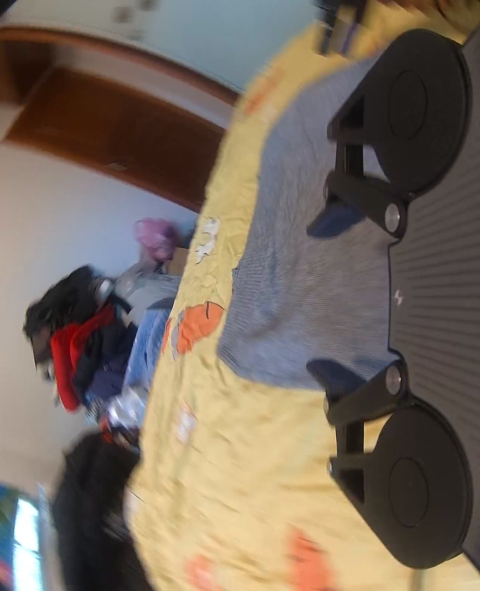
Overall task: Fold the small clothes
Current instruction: 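Move both grippers to the folded sweater's side edge and grasp it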
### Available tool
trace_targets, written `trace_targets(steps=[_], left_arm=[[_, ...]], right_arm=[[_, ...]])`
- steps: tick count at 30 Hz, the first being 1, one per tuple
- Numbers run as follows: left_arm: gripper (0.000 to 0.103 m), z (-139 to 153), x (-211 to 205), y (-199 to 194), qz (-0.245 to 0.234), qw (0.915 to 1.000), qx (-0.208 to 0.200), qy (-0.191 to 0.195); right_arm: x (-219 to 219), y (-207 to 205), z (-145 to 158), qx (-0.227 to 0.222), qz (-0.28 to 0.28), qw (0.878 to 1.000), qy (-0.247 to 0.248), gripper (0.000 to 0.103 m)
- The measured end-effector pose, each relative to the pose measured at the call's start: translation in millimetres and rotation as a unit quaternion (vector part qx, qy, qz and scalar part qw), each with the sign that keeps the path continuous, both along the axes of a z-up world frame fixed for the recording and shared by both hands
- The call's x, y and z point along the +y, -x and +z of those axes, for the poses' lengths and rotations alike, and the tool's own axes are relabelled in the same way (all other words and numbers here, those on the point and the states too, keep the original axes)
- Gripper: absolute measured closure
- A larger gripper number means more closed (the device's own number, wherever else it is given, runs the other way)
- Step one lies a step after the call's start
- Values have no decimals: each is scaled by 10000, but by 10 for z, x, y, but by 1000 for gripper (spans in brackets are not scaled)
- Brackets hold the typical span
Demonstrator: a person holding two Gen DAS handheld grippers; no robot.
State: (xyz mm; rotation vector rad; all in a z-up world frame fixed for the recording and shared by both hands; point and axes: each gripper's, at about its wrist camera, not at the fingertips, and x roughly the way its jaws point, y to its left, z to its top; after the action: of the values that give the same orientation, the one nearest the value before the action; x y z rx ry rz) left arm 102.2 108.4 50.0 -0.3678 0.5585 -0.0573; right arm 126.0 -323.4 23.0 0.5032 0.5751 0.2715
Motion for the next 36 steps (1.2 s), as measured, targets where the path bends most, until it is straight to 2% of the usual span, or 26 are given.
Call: trace_targets(steps=[3, 6, 8, 9, 11, 13, 17, 20, 24, 25, 28, 33, 36], left_arm=[[24, -114, 214, 509, 230, 9940, 162, 1059], [24, -260, 258, 731, 310, 9850, 294, 1672], [24, -378, 263, 671, 244, 9771, 513, 2052], [24, -454, 268, 610, 185, 9711, 655, 2288], [24, -591, 293, 499, 181, 9537, 928, 2856], [24, -652, 313, 429, 170, 9382, 852, 3350], [24, -731, 353, 268, 396, 9149, 760, 3945], [24, -705, 333, 168, 533, 9155, 743, 3917], [24, -638, 259, 27, 567, 9342, 700, 3452], [24, -623, 248, 7, 587, 9352, 743, 3412], [24, -620, 237, 177, 723, 9290, 849, 3529], [24, -652, 246, 375, 1094, 9226, 946, 3577], [24, -621, 231, 253, 1347, 9270, 912, 3380]], right_arm=[[-342, 495, -189, 436, -308, 9947, -874, 33], [-531, 742, -416, 920, -598, 9835, -1441, 32], [-552, 773, -529, 1055, -634, 9789, -1632, 34], [-525, 770, -541, 1016, -665, 9793, -1619, 32], [-450, 694, -539, 1025, -639, 9786, -1666, 30], [-392, 579, -550, 1009, -691, 9758, -1812, 28], [-255, 369, -555, 879, -762, 9758, -1853, 27], [-159, 262, -565, 804, -816, 9745, -1931, 27], [-120, 156, -598, 754, -829, 9695, -2178, 26], [-131, 135, -606, 762, -852, 9682, -2224, 26], [-143, 96, -609, 829, -892, 9649, -2326, 25], [-143, 125, -619, 738, -711, 9698, -2215, 27], [-127, 134, -618, 707, -743, 9707, -2175, 26]])
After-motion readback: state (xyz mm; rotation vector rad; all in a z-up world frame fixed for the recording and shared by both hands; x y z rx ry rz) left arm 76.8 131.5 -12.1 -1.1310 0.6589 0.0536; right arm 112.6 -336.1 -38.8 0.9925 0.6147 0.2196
